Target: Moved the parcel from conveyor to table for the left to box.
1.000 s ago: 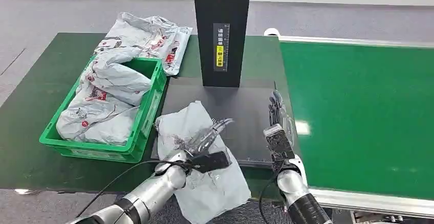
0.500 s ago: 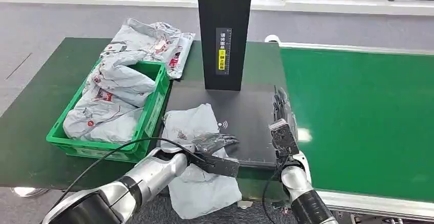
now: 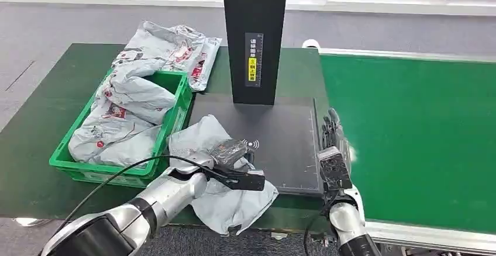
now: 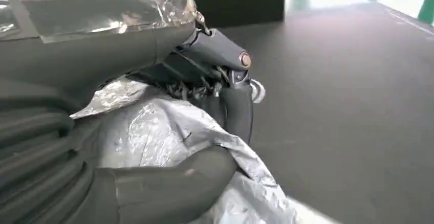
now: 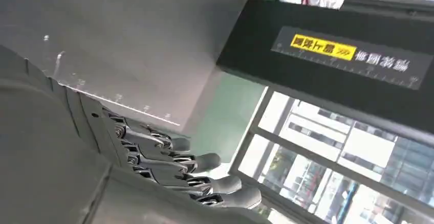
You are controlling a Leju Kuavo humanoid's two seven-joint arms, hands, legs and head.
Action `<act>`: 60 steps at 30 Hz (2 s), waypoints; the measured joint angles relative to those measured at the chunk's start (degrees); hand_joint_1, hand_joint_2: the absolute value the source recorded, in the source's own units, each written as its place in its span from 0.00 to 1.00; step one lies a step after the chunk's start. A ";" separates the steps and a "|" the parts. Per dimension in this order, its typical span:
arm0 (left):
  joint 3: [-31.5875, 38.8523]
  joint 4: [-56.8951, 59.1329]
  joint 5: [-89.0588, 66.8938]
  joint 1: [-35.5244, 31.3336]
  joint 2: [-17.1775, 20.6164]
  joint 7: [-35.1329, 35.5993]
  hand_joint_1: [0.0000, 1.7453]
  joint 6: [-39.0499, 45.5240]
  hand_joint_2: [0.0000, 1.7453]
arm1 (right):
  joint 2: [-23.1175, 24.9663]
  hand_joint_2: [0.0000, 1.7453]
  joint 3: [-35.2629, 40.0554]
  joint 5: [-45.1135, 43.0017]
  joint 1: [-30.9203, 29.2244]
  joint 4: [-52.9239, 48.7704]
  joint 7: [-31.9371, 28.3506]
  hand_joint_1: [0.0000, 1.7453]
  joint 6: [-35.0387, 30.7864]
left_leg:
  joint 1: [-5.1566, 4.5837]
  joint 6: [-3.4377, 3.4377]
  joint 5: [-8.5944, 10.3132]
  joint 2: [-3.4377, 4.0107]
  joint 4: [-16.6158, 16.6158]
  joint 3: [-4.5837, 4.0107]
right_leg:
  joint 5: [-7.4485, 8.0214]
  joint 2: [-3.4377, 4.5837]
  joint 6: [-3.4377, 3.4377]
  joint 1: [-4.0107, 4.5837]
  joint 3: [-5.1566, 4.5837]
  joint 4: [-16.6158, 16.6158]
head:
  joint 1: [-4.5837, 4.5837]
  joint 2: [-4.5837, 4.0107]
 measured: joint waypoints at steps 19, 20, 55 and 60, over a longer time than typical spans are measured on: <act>19.90 -22.85 -9.60 1.07 9.62 4.92 1.00 33.07 1.00 | 0.04 0.00 -2.60 -5.16 10.19 -8.74 -3.39 0.00 -2.42 | 0.06 -0.08 0.05 0.24 -0.01 -1.04 | 0.02 0.35 -0.01 0.05 -1.16 0.03 | 0.00 0.00; 21.08 -24.51 -9.42 1.05 10.30 4.74 1.00 33.48 1.00 | 0.04 0.00 -2.60 -5.18 10.32 -8.79 -3.50 0.00 -2.58 | 0.06 -0.08 0.05 0.25 -0.01 -1.04 | 0.02 0.35 -0.01 0.05 -1.16 0.04 | -0.02 0.00; 55.81 -33.98 -37.13 6.50 13.18 14.43 0.00 35.65 1.00 | 1.12 0.00 -2.60 -5.14 10.27 -9.03 -4.15 0.00 -3.87 | 0.11 -0.14 0.09 0.38 -0.01 -1.15 | 0.07 0.47 -0.08 0.05 -1.33 0.05 | -0.02 0.00; 50.58 -22.22 -34.26 2.99 15.32 15.29 0.00 26.23 1.00 | 1.07 0.00 -2.60 -5.18 9.22 -9.01 -3.30 0.00 -2.49 | 0.11 -0.14 0.09 0.40 -0.01 -1.14 | 0.13 0.50 -0.14 0.05 -1.35 0.05 | 0.00 0.00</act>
